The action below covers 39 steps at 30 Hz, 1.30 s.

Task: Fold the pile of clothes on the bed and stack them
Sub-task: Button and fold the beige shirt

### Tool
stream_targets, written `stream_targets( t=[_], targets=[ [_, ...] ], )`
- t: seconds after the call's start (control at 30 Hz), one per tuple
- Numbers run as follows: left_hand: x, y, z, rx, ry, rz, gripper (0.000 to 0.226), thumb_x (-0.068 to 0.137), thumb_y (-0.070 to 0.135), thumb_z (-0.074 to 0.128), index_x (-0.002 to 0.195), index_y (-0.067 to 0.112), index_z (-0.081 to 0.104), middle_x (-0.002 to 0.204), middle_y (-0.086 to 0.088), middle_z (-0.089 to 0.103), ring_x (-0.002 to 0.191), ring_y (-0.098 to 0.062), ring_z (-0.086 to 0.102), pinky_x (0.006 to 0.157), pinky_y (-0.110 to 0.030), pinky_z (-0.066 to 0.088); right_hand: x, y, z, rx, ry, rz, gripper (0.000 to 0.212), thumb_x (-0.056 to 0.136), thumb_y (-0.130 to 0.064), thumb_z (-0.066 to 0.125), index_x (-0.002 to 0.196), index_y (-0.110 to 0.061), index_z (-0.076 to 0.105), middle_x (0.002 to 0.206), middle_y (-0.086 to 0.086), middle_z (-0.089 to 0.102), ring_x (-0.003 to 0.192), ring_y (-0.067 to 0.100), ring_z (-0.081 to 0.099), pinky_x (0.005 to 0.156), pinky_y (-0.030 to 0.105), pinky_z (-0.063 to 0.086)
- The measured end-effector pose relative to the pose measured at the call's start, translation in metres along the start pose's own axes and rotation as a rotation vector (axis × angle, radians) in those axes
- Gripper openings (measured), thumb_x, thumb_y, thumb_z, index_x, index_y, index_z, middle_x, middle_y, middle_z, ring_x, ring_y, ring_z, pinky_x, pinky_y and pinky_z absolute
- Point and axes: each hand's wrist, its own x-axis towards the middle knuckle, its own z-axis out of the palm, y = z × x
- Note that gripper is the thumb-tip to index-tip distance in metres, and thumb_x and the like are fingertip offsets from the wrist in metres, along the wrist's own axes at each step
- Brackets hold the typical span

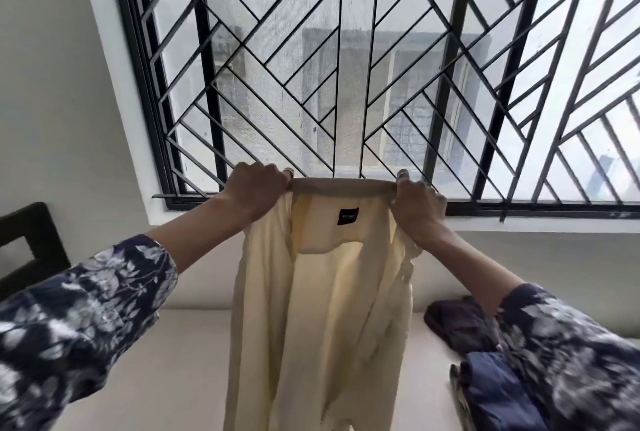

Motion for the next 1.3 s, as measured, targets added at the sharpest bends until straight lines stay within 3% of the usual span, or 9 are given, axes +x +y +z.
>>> stream_targets(
  t=[0.2, 0.33, 0.4, 0.63, 0.8, 0.9, 1.0, 1.13, 1.3],
  targets=[
    [0.001, -0.003, 0.011, -0.469, -0.038, -0.373, 0.026, 0.096, 0.013, 0.042, 0.118, 0.003, 0.049, 0.112, -0.021, 0.060, 0.105, -0.040, 0.058, 0.081, -0.042, 0.047, 0.002, -0.013, -0.002, 0.046, -0.004, -0.008, 0.029, 0.091, -0.010, 0.042, 0.118, -0.005, 0.050, 0.106, 0.019, 0.065, 0.104, 0.038, 0.061, 0.081, 0.041, 0.046],
    [-0.001, -0.001, 0.015, -1.167, -0.149, -0.595, 0.017, 0.089, 0.003, 0.046, 0.102, -0.005, 0.055, 0.098, -0.021, 0.059, 0.087, -0.032, 0.062, 0.068, -0.037, 0.055, 0.006, -0.022, -0.009, 0.598, -0.329, 0.087, 0.013, 0.079, -0.004, 0.048, 0.074, -0.002, 0.059, 0.068, 0.020, 0.059, 0.062, 0.031, 0.063, 0.054, 0.031, 0.049],
    [-0.007, 0.002, 0.008, -1.581, -0.201, -0.711, 0.010, 0.090, -0.004, 0.045, 0.086, -0.002, 0.054, 0.076, -0.016, 0.060, 0.060, -0.023, 0.064, 0.051, -0.032, 0.057, 0.004, -0.025, -0.014, 0.927, -0.497, 0.220, 0.016, 0.085, 0.000, 0.045, 0.076, 0.000, 0.059, 0.062, 0.018, 0.059, 0.047, 0.024, 0.060, 0.046, 0.026, 0.051],
    [-0.018, -0.001, -0.001, -2.104, -0.348, -0.721, 0.020, 0.095, -0.001, 0.045, 0.083, 0.003, 0.060, 0.058, -0.006, 0.068, 0.051, -0.012, 0.067, 0.059, -0.022, 0.057, -0.008, -0.016, -0.029, 1.449, -0.700, 0.335, 0.022, 0.095, 0.003, 0.038, 0.090, 0.002, 0.059, 0.074, 0.013, 0.071, 0.063, 0.019, 0.071, 0.059, 0.024, 0.059],
    [-0.023, -0.005, -0.001, -1.898, -0.300, -0.446, 0.012, 0.088, -0.005, 0.059, 0.080, 0.003, 0.058, 0.071, -0.005, 0.065, 0.060, -0.008, 0.066, 0.067, -0.018, 0.056, -0.012, -0.004, -0.040, 1.135, -0.577, -0.040, 0.014, 0.081, 0.010, 0.064, 0.093, 0.003, 0.063, 0.079, 0.010, 0.064, 0.071, 0.013, 0.063, 0.065, 0.017, 0.056],
    [-0.028, -0.009, -0.001, -1.470, -0.146, -0.306, 0.014, 0.070, 0.003, 0.072, 0.080, 0.002, 0.062, 0.073, -0.005, 0.064, 0.069, -0.012, 0.059, 0.068, -0.025, 0.052, -0.002, 0.000, -0.042, 0.643, -0.172, -0.150, 0.012, 0.080, -0.009, 0.072, 0.090, -0.004, 0.070, 0.071, 0.008, 0.065, 0.063, 0.015, 0.060, 0.065, 0.033, 0.056],
    [-0.029, -0.004, -0.003, -1.062, 0.004, -0.238, 0.022, 0.073, 0.007, 0.071, 0.094, 0.003, 0.066, 0.085, -0.006, 0.064, 0.082, -0.018, 0.057, 0.071, -0.029, 0.045, -0.010, -0.009, -0.042, 0.375, 0.098, -0.172, 0.019, 0.085, -0.019, 0.064, 0.102, -0.011, 0.070, 0.099, 0.016, 0.065, 0.095, 0.033, 0.061, 0.080, 0.040, 0.049],
    [-0.031, 0.008, 0.001, -1.025, 0.055, -0.139, 0.032, 0.082, 0.002, 0.053, 0.114, 0.007, 0.056, 0.093, -0.008, 0.062, 0.089, -0.024, 0.058, 0.070, -0.021, 0.036, -0.026, -0.013, -0.032, 0.740, 0.184, -0.166, 0.016, 0.090, -0.003, 0.047, 0.102, -0.006, 0.057, 0.087, 0.001, 0.052, 0.086, 0.024, 0.051, 0.072, 0.028, 0.036],
    [-0.036, 0.015, -0.008, -0.897, 0.368, -0.307, 0.010, 0.077, 0.007, 0.056, 0.075, 0.010, 0.065, 0.079, -0.019, 0.069, 0.079, -0.038, 0.063, 0.069, -0.038, 0.048, -0.033, -0.009, -0.016, 0.956, 0.174, -0.115, 0.014, 0.096, -0.005, 0.034, 0.094, -0.015, 0.044, 0.074, -0.014, 0.047, 0.070, 0.005, 0.046, 0.067, 0.029, 0.036]
  ],
)
